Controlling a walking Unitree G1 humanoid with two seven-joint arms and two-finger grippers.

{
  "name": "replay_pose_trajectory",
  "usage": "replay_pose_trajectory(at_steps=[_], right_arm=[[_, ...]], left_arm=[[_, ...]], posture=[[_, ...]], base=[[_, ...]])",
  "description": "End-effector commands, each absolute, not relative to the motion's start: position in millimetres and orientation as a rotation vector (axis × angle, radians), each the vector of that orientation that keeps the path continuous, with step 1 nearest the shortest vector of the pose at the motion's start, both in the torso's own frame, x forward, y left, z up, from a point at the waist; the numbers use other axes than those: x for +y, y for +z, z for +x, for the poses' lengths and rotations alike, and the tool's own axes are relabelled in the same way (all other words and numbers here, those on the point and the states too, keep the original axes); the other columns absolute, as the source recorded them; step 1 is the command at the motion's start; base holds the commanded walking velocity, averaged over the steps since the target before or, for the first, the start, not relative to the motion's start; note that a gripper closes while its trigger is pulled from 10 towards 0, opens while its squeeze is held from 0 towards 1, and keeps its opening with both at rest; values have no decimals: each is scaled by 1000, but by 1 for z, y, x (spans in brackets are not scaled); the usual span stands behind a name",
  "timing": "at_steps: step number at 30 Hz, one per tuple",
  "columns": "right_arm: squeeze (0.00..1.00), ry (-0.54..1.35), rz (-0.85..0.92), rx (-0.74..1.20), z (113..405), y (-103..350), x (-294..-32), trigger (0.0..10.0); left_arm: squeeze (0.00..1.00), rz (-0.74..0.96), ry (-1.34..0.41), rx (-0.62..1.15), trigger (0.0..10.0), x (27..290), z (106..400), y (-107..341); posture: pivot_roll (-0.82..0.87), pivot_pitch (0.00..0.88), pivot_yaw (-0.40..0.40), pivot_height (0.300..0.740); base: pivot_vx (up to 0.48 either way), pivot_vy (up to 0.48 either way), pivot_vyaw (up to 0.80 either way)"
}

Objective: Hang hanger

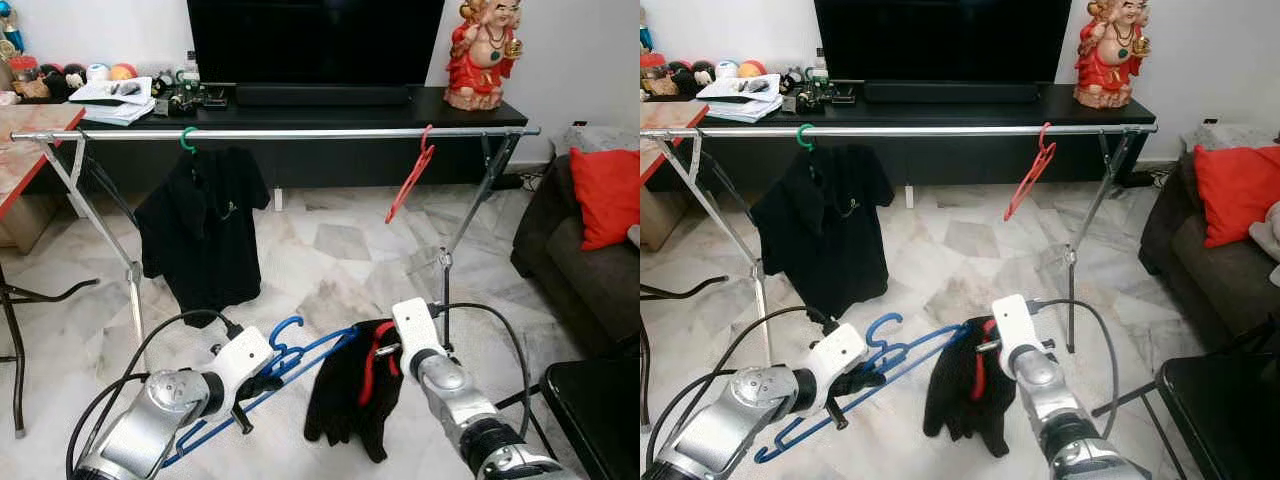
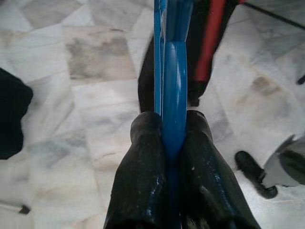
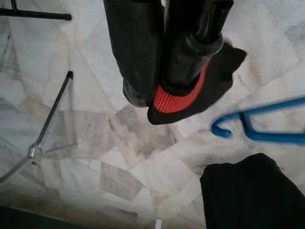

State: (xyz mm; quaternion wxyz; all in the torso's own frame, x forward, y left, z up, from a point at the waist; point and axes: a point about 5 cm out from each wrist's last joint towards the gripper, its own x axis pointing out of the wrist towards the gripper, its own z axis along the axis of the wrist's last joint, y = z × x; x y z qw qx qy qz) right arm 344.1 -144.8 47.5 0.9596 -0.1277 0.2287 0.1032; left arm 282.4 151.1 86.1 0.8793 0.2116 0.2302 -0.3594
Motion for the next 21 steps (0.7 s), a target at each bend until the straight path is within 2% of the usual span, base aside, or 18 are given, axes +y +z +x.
replay_pose_trajectory(at_steps=[1,6,9,15,21], right_arm=[[0,211,-250,452,345,50,-147,10000],[0,220,-246,457,345,50,-146,10000],[0,215,-246,466,345,49,-146,10000],[0,210,-242,471,346,50,-143,10000],[0,204,-225,468,348,52,-139,10000]], left_arm=[[0,458,-740,453,10000,151,286,90],[0,437,-821,464,10000,146,279,89],[0,476,-953,540,10000,148,263,87],[0,524,-1082,639,10000,156,246,87],[0,458,-1128,564,10000,141,250,103]], posture=[[136,38,-45,740],[134,36,-46,740],[142,35,-47,740],[152,33,-48,740],[153,27,-44,740]], base=[[0,0,0],[0,0,0],[0,0,0],[0,0,0],[0,0,0]])
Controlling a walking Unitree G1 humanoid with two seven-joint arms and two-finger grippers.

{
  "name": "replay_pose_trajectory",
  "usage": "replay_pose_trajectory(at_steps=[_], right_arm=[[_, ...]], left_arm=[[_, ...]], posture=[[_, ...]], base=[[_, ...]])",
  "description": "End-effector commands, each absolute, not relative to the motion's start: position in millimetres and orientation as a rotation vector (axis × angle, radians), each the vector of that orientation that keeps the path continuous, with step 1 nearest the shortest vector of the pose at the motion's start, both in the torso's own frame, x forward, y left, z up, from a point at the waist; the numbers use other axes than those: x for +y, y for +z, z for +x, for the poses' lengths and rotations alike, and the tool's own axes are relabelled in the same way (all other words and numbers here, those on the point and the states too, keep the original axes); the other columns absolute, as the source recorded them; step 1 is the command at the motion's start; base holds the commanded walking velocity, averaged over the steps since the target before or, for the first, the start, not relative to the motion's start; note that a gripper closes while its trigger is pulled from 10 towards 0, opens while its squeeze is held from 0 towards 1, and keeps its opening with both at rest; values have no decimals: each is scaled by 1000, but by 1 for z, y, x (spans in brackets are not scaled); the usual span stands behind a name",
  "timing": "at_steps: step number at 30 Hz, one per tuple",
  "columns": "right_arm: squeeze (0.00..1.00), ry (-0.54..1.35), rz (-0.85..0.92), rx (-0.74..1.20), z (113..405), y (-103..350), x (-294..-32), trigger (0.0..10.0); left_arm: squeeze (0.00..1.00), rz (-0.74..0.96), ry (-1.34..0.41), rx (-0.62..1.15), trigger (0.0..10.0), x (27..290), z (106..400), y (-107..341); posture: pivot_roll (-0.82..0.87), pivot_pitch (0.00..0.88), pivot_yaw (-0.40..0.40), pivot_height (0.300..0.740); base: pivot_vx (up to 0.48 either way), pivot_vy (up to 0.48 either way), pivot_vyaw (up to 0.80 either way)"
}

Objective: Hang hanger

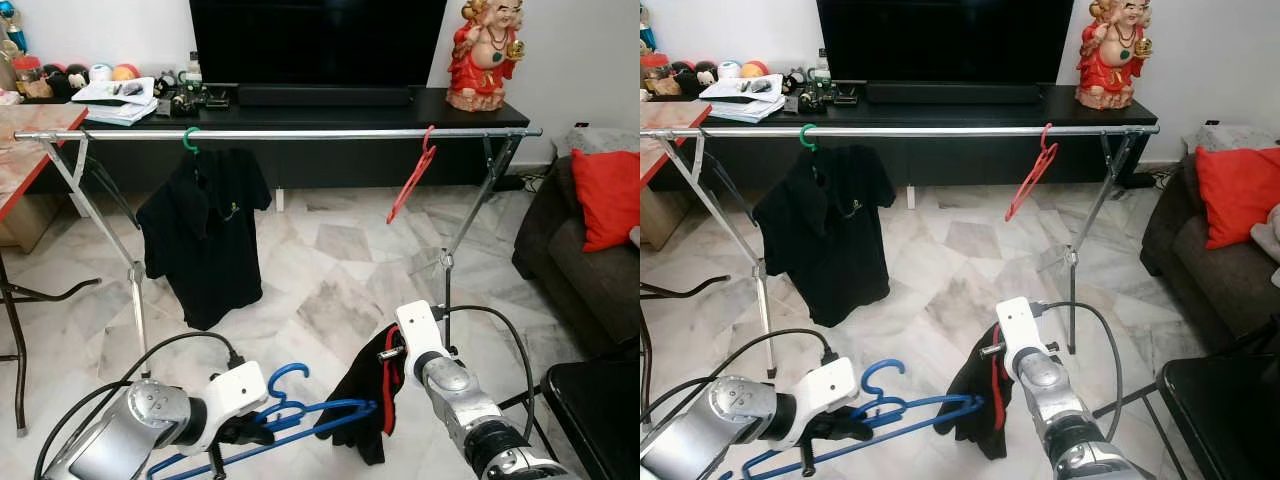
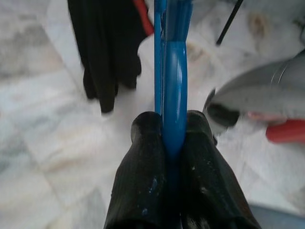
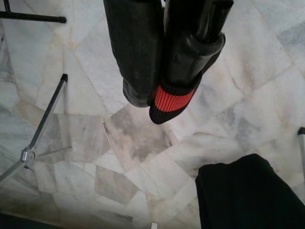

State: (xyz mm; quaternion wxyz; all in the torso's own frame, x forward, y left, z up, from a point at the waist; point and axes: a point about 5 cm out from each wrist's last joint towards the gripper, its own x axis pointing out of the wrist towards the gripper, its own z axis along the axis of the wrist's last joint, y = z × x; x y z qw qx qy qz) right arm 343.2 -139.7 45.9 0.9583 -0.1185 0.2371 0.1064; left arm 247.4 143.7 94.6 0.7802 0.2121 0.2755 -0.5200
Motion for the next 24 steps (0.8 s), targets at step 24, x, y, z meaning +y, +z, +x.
replay_pose_trajectory(at_steps=[24], right_arm=[[0,204,-225,468,348,52,-139,10000]], left_arm=[[0,458,-1128,564,10000,141,250,103]], posture=[[153,27,-44,740]], base=[[0,0,0]])
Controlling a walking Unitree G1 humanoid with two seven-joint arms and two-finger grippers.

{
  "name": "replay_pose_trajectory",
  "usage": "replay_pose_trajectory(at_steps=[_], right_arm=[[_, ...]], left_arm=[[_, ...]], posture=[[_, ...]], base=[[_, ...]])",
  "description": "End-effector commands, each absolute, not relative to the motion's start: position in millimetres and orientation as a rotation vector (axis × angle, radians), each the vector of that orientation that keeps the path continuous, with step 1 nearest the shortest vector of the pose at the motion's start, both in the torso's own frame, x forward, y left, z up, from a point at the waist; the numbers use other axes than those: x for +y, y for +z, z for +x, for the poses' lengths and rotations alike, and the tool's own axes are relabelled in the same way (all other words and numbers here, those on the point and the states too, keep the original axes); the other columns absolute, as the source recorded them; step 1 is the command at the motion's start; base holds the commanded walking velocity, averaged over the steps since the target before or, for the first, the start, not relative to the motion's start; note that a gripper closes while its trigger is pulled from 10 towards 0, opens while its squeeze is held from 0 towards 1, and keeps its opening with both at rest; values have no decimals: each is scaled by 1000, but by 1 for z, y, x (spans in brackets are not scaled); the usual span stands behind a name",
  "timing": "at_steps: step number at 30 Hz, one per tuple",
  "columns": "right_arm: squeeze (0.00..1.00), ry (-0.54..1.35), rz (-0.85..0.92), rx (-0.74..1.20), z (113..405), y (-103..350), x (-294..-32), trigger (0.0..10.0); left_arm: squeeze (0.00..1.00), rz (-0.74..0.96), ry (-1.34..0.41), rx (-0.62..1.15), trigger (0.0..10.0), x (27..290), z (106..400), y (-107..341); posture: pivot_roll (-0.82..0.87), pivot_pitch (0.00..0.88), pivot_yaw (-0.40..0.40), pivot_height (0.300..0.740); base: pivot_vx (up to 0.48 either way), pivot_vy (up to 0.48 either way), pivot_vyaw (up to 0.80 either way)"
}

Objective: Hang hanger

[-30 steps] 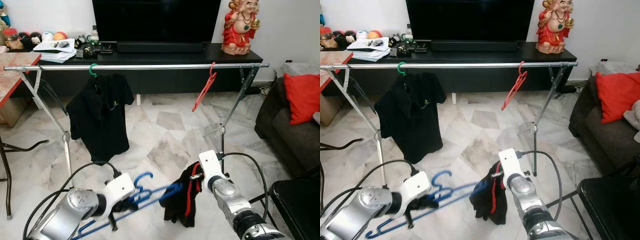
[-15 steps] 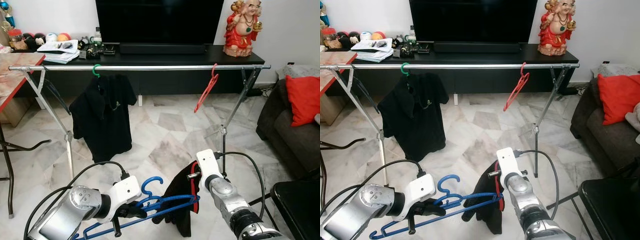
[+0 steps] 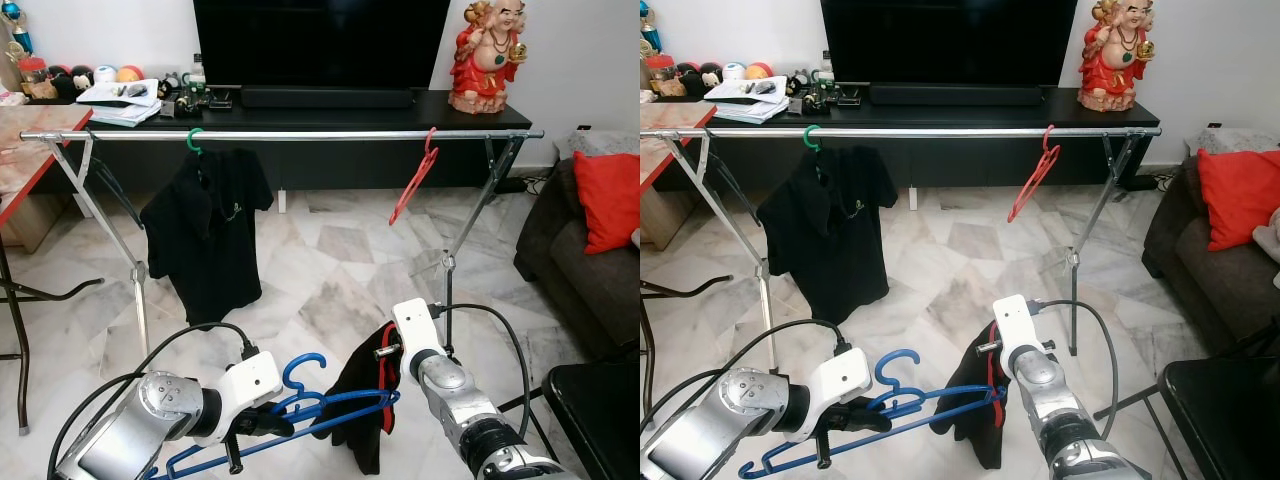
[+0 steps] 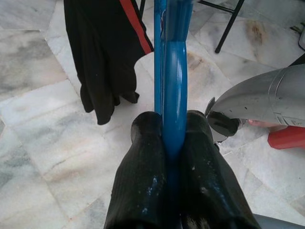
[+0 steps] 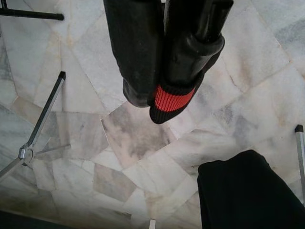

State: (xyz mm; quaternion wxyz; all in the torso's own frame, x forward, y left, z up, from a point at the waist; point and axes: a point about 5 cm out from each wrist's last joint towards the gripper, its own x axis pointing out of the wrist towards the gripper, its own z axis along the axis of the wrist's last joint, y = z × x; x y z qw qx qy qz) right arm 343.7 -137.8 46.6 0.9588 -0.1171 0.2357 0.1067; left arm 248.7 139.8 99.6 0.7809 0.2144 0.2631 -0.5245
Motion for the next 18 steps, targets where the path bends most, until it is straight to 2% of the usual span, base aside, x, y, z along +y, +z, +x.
replay_pose_trajectory(at_steps=[1,5,8,18], right_arm=[[0,204,-225,468,348,52,-139,10000],[0,204,-225,468,348,52,-139,10000],[0,274,-94,365,370,91,-108,10000],[0,260,-93,380,368,85,-112,10000]], left_arm=[[0,458,-1128,564,10000,141,250,103],[0,458,-1128,564,10000,141,250,103],[0,384,-1085,516,10000,127,259,101],[0,380,-1067,513,10000,130,259,99]], posture=[[153,27,-44,740],[153,27,-44,740],[149,31,-44,740],[150,31,-44,740]], base=[[0,0,0],[0,0,0],[0,0,0],[0,0,0]])
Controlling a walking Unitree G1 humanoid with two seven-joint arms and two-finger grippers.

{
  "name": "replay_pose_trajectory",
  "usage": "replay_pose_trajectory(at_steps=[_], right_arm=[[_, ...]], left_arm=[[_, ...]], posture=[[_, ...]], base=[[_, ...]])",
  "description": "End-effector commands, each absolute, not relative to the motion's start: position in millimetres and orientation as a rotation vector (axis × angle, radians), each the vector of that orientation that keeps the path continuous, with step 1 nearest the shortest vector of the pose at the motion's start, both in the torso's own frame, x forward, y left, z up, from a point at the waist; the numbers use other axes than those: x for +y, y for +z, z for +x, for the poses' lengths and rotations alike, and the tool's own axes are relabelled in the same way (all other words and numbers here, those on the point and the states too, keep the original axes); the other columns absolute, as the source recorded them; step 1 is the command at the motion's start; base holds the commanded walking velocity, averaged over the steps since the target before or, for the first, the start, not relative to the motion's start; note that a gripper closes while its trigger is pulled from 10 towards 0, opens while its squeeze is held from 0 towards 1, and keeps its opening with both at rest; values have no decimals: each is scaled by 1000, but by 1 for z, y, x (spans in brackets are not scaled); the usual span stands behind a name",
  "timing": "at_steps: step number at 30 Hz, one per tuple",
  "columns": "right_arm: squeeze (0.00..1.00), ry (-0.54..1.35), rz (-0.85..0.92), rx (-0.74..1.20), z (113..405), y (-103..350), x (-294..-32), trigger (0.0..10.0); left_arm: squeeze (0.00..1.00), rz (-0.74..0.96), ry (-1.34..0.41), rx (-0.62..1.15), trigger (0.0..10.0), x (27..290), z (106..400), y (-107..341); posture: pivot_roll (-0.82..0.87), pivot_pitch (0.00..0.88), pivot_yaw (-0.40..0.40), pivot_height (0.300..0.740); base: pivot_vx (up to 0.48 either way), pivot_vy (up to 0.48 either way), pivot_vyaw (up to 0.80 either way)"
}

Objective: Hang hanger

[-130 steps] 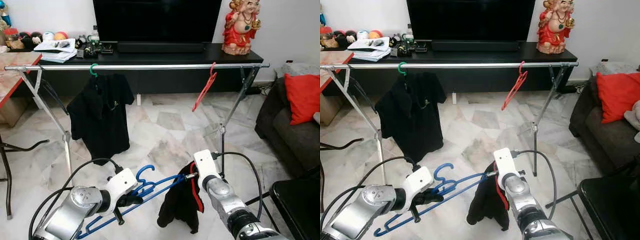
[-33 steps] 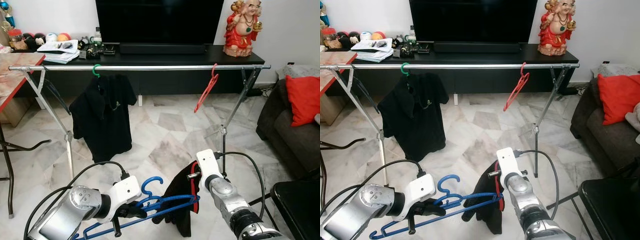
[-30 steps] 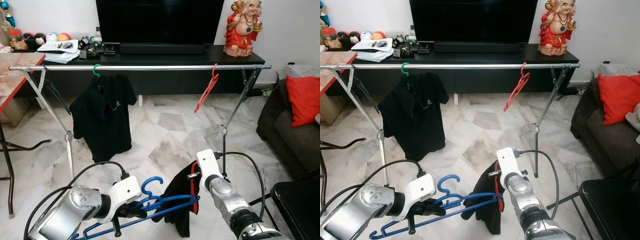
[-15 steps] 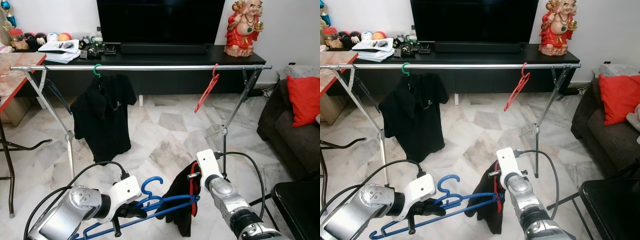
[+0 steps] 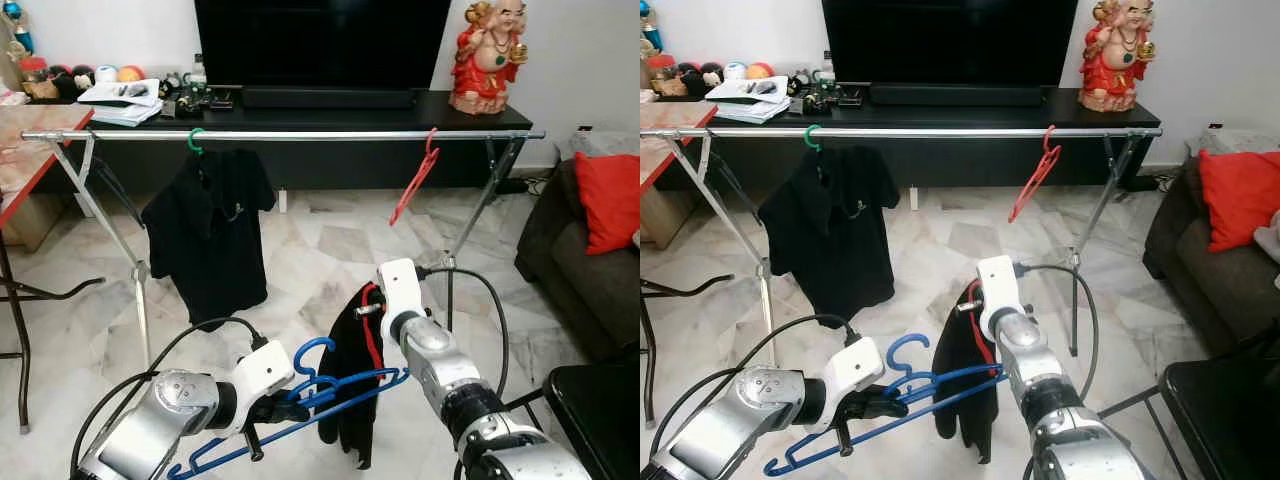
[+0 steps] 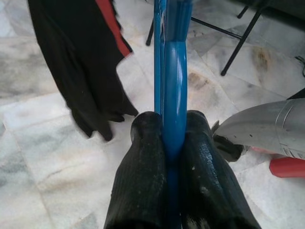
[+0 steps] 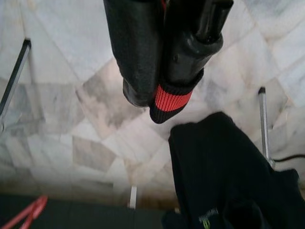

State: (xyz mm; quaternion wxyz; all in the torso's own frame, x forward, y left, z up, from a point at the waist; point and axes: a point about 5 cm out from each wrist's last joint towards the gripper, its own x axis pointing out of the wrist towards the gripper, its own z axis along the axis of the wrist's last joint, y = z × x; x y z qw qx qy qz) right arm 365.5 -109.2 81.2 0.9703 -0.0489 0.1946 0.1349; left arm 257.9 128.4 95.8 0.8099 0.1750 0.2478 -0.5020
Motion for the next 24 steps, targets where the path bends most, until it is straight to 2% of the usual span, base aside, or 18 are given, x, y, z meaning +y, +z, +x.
replay_pose_trajectory(at_steps=[1,14,18,24], right_arm=[[0,252,-87,382,368,85,-113,10000],[0,267,-43,335,375,100,-104,10000],[0,265,-43,336,374,99,-105,10000],[0,258,-49,344,373,97,-108,10000]], left_arm=[[0,379,-1072,515,10000,130,259,99],[0,313,-938,487,10000,132,278,92],[0,357,-826,522,10000,143,285,84],[0,402,-820,568,10000,152,281,76]], posture=[[150,32,-44,740],[147,31,-43,740],[147,33,-46,740],[151,34,-48,740]], base=[[0,0,0],[0,0,0],[0,0,0],[0,0,0]])
